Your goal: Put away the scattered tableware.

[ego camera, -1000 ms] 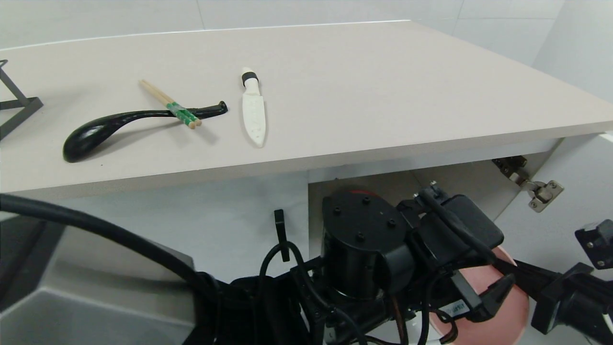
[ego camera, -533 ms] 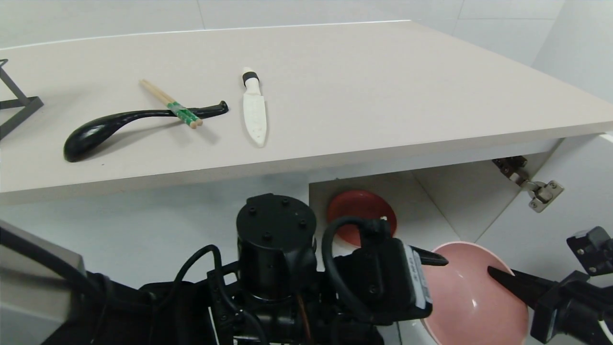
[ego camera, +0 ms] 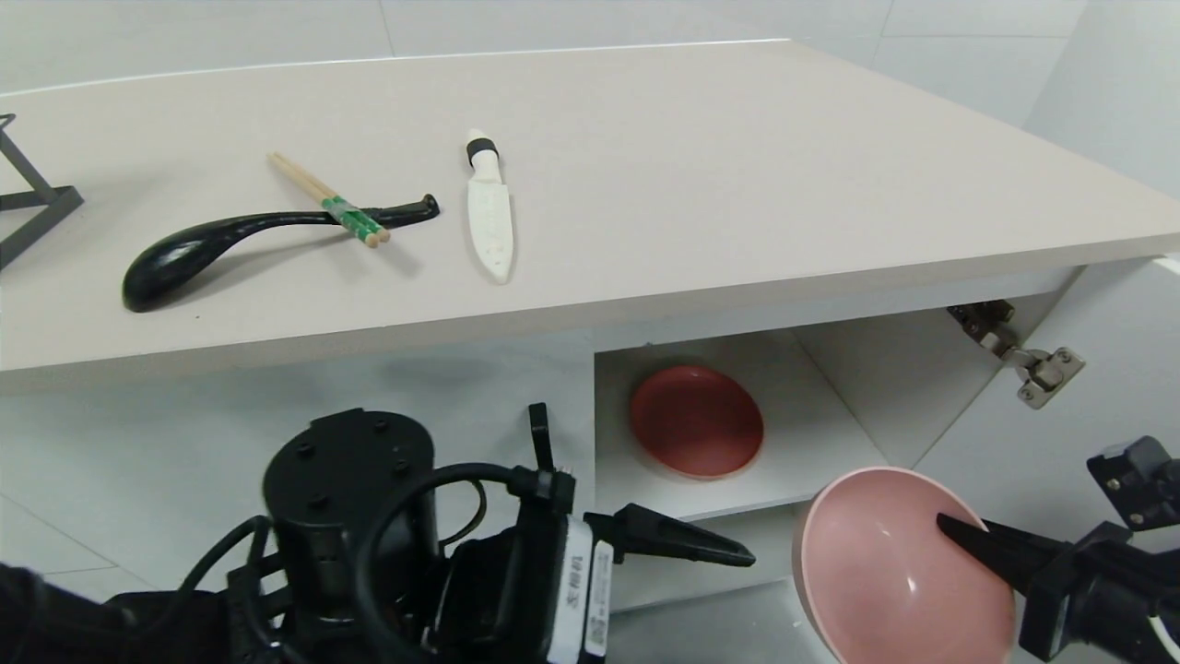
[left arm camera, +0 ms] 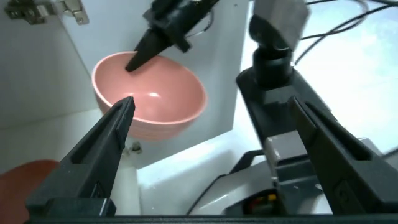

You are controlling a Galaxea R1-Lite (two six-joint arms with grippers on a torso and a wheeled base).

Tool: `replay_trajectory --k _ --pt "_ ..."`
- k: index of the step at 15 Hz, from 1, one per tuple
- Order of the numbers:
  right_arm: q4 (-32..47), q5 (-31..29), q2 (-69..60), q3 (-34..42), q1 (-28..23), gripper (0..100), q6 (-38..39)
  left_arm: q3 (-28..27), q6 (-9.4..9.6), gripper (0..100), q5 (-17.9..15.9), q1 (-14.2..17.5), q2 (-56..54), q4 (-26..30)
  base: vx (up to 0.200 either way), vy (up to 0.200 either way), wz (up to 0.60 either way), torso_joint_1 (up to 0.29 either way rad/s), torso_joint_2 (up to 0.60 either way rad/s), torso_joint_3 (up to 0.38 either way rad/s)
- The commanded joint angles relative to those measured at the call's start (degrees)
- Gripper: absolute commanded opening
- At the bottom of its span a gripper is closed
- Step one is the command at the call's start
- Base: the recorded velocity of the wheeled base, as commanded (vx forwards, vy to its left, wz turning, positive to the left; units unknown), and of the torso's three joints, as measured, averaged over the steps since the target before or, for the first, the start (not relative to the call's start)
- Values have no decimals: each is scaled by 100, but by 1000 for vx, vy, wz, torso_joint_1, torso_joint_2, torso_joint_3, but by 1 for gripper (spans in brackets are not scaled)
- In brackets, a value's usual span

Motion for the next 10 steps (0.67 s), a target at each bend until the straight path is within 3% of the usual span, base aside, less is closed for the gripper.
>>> replay_trajectory --k 1,7,10 --pt "-288 27 495 -62 11 0 -29 456 -162 100 9 31 -698 -25 0 0 0 0 0 0" --pt "-2081 212 2903 -686 99 0 -187 623 -179 100 17 40 -944 -42 0 0 0 0 0 0" --pt "-2582 212 3738 -1521 108 0 -55 851 -162 100 17 57 -1076 -51 0 0 0 0 0 0"
